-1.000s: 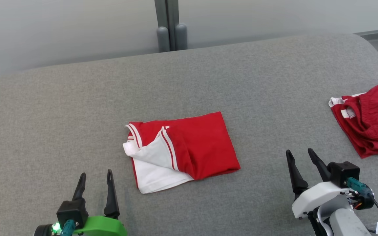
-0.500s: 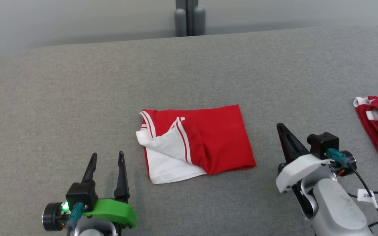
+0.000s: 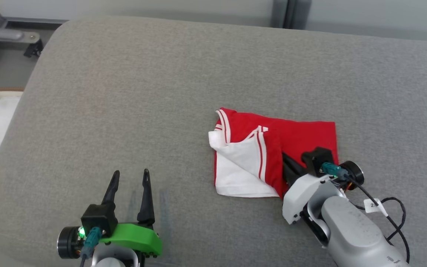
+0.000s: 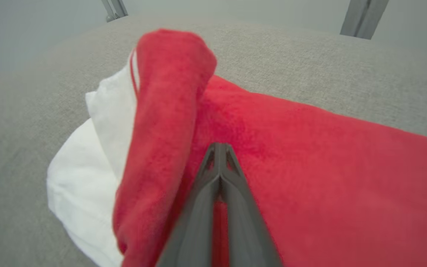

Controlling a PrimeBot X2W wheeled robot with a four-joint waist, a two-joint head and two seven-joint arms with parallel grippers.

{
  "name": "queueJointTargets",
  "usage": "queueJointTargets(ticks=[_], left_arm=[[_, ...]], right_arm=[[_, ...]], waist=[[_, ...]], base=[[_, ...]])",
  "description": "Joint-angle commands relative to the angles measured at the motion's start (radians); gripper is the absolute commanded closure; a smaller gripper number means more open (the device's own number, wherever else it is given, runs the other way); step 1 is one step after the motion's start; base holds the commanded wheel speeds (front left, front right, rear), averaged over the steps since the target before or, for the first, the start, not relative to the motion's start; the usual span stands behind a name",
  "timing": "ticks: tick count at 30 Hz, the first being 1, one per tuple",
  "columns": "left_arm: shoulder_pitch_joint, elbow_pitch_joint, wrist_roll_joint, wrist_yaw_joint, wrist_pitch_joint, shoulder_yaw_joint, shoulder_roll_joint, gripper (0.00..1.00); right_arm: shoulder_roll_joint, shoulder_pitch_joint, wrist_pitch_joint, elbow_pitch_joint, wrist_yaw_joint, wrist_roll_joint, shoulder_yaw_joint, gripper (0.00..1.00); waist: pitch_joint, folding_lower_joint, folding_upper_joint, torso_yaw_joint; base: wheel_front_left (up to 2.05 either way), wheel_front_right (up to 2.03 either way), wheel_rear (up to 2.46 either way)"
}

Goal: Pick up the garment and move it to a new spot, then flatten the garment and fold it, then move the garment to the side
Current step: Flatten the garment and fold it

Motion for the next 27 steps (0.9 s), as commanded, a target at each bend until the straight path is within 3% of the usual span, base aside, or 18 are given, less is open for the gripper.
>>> queueJointTargets(ticks=[1,8,11,15,19,20,21,22,23,27], left_arm=[[0.013,-0.002,-0.007,0.006,0.000,-0.003,0.003,0.00],[0.040,-0.006,-0.016,0.012,0.000,0.003,0.003,0.00],[0.043,-0.009,-0.015,0.011,0.000,0.008,0.003,0.00],[0.033,-0.014,-0.005,0.008,0.000,0.019,0.003,0.00],[0.012,-0.012,-0.005,-0.003,0.000,0.023,0.003,0.00],[0.004,-0.012,-0.002,-0.007,0.000,0.028,0.003,0.00],[0.000,-0.010,0.000,-0.007,0.000,0.033,0.004,0.00],[-0.007,-0.008,0.000,-0.005,0.000,0.041,0.004,0.00],[-0.012,-0.007,-0.003,0.000,0.000,0.048,0.004,0.00],[-0.035,-0.001,0.005,0.001,0.000,0.064,0.004,0.00]], right_arm=[[-0.001,0.007,-0.004,-0.005,-0.001,0.015,0.029,1.00],[-0.002,0.039,-0.004,-0.070,-0.001,0.108,0.266,1.00],[-0.010,0.031,-0.004,-0.102,-0.001,0.149,0.320,1.00],[-0.029,0.020,-0.004,-0.158,-0.001,0.168,0.267,1.00],[-0.039,0.057,-0.004,-0.193,-0.001,0.130,0.075,1.00],[-0.040,0.071,-0.004,-0.201,-0.001,0.113,0.011,0.73],[-0.039,0.082,-0.004,-0.204,-0.001,0.097,-0.032,0.59],[-0.039,0.095,-0.004,-0.211,-0.001,0.081,-0.082,0.13],[-0.038,0.103,-0.004,-0.216,-0.001,0.064,-0.122,0.00],[-0.037,0.149,-0.004,-0.237,-0.001,0.016,-0.283,0.00]], waist=[[0.011,0.0000,0.0000,0.089],[-0.007,0.0000,0.0000,0.108],[-0.014,0.0000,0.0000,0.090],[-0.023,0.0000,0.0000,0.043],[-0.033,0.0000,0.0000,-0.012],[-0.035,0.0000,0.0000,-0.027],[-0.037,0.0000,0.0000,-0.042],[-0.039,0.0000,0.0000,-0.058],[-0.039,0.0000,0.0000,-0.072],[-0.042,0.0000,0.0000,-0.124]], base=[[0.00,0.00,0.00],[0.00,0.00,0.00],[0.00,0.00,0.00],[0.00,0.00,0.00],[0.00,0.00,0.00],[0.00,0.00,0.00],[0.00,0.00,0.00],[0.00,0.00,0.00],[0.00,0.00,0.00],[0.00,0.00,0.00]])
